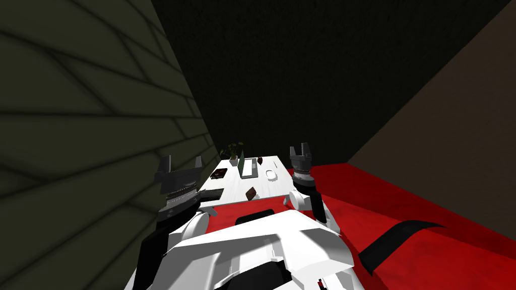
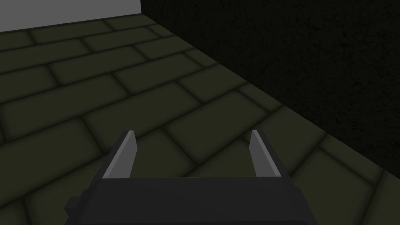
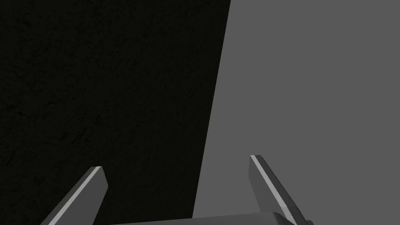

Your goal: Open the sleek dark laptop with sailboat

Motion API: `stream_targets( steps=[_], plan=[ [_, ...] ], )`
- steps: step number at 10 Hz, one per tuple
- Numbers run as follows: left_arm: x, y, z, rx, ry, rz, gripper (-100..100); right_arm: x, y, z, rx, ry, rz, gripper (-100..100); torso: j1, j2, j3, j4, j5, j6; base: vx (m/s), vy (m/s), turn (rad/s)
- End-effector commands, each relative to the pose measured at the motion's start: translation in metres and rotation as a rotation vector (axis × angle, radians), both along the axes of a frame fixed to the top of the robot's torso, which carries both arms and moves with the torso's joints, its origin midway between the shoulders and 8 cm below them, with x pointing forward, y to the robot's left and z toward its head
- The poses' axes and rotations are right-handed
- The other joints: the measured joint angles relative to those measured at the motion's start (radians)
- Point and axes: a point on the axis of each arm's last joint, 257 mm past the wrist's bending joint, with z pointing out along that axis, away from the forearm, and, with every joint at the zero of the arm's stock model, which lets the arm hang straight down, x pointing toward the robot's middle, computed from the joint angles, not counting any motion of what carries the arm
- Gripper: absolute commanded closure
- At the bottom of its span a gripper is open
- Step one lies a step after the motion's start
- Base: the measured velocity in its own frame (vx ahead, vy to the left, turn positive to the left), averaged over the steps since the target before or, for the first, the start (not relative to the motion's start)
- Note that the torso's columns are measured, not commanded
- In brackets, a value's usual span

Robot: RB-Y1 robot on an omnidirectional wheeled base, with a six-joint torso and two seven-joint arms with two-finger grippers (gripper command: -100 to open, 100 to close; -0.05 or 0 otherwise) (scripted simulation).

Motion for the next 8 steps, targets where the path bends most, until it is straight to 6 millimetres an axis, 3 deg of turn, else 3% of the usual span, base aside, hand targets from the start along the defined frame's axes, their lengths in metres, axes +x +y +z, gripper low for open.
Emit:
stream_targets(
  steps=[1, 8],
  plan=[
    [0.0, 0.0, 0.0, 0.0, 0.0, 0.0, 0, 0.0, 0.0, 0.0, 0.0, 0.0, 0.0, 0, 0.0, 0.041, -0.082, 0.041, 0.0, 0.0, 0.0, 0.0, 0.0],
    [-0.0001, 0.0, 0.0001, 0.0, 0.0, 0.0, 0, -0.0001, 0.0, 0.0001, 0.0, 0.0, 0.0, 0, 0.0, 0.544, -1.087, 0.544, 0.0, 0.0, 0.0, 0.0, 0.0]
  ],
)
